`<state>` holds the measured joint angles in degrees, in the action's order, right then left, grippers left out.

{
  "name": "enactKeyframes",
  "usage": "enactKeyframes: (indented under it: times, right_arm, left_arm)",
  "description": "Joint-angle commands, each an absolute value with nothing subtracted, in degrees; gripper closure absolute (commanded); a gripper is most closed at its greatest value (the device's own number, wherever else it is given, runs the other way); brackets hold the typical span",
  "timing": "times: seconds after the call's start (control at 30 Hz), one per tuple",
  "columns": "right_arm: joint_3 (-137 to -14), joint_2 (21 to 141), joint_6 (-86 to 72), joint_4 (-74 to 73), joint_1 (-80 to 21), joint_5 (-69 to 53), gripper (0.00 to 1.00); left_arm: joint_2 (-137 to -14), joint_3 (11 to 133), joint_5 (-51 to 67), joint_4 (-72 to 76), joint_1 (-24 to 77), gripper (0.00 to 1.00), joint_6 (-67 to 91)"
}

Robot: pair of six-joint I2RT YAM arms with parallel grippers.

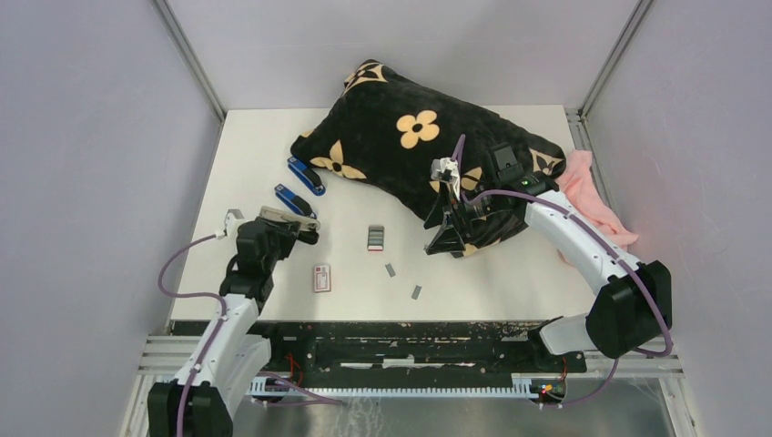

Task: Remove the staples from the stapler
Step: Place the stapler at the center of the board.

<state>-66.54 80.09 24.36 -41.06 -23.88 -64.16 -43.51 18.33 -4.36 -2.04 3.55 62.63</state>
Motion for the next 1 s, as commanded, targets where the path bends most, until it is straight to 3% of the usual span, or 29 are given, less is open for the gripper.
enactKeyframes:
  times: [0.0,0.27,0.5,0.8,0.97]
  right_arm:
    - [-69.1,79.9,25.3,-40.6,-23.7,-64.8,0.13]
    - [-68.9,79.4,25.2,-40.5,-23.5,-64.9,0.13]
    - [-68.9,79.9,25.9,-40.9,-23.6,-65.2,0.13]
    - [-69.0,80.0,26.5,-41.4,-23.4,-65.1,0.13]
    - [-69.0,80.2,26.7,-41.6,-23.4,-65.1,0.13]
  left_arm:
    - [-44.8,21.6,-9.1,-2.9,2.2,0.96,66.9]
    - [-52.6,23.7,-8.0,-1.5,-3.6,0.93,72.2]
    - [-65.1,29.3,-11.1,-6.2,-5.8,0.8,75.3]
    - [-70.5,32.4,-12.5,-6.7,-6.2,0.47,76.5]
    - [-70.1,32.8,-13.5,-7.8,-6.5,0.37,77.0]
